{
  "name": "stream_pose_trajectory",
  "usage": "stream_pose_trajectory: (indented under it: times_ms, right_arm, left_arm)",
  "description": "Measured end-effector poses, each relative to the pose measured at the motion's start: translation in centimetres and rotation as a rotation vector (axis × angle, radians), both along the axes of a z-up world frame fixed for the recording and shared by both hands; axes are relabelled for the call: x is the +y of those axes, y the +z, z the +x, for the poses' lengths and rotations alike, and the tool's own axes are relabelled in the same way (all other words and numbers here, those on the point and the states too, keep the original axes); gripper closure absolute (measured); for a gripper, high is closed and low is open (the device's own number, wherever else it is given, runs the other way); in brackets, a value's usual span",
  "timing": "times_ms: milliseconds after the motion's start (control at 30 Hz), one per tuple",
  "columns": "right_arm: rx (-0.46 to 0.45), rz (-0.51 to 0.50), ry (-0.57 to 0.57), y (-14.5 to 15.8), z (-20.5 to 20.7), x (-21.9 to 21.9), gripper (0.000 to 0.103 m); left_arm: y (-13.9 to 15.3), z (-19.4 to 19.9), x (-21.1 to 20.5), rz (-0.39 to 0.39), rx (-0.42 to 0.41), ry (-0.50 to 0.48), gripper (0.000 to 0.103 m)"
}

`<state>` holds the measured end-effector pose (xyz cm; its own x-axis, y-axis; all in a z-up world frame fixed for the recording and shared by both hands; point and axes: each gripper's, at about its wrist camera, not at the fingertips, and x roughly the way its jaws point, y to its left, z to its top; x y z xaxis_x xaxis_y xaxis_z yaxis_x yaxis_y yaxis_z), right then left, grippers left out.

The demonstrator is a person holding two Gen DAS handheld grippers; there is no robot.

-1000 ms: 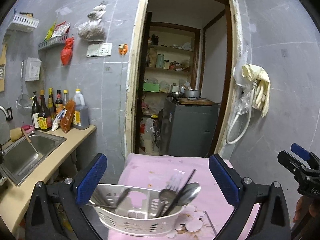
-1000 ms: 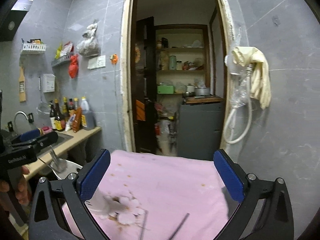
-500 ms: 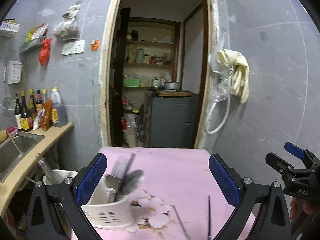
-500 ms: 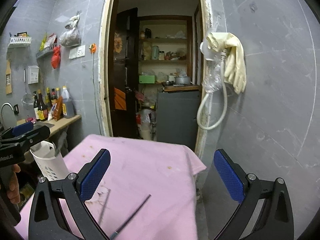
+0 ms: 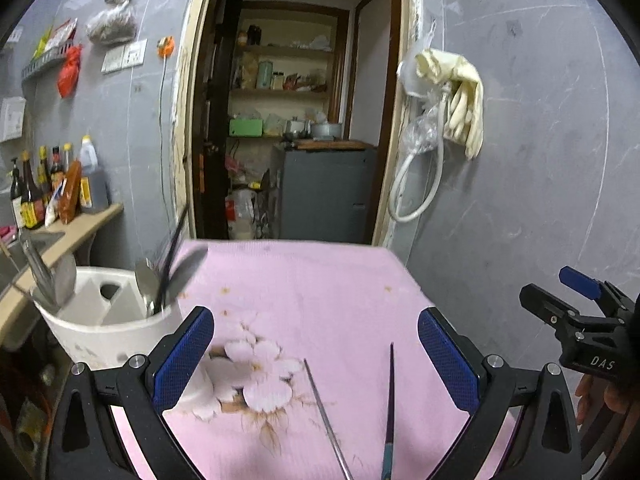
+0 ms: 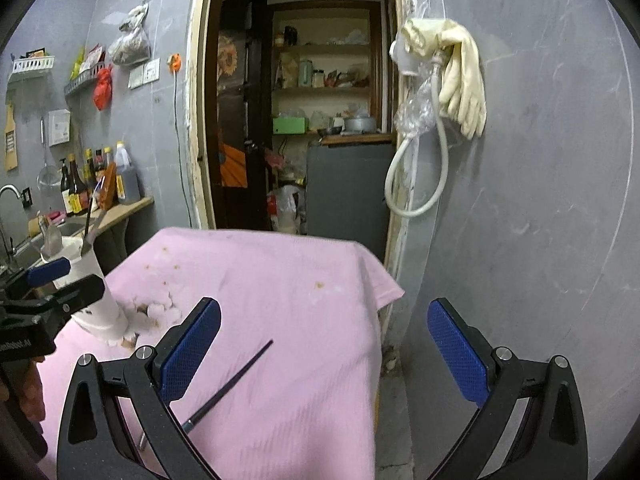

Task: Organize utensils
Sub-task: 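Move both tools back over the remaining silver and black chopsticks on the cloth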

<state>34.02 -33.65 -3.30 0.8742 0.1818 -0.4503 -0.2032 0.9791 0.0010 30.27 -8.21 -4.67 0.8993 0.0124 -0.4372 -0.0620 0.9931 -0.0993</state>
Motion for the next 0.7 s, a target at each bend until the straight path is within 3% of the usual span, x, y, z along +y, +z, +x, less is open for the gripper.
stream_pose_trajectory:
  times_ms: [467,533,600,700]
  right_arm:
    - [0.152,0.043,0.102,-6.8,3.0,2.9,0.002]
    - [0.181,0.050,0.114,-7.7,3.5,3.3,0.009]
    - [0.228,0.043,0.131,-8.7,4.4,4.1,0.026]
    - [0.291,0.039,0.161,-10.2,5.2,5.0,0.041]
  left_arm:
    - [-6.5,1.2,1.9,-0.069,0.190,0.024,0.000]
    - [-7.2,1.6,2.0,-0.078,0.216,0.019,0.001]
    - [-7.8,1.9,2.0,-0.086,0.239,0.013,0.007]
    - [-8.6,2.3,2.0,-0.100,0.272,-0.001,0.015]
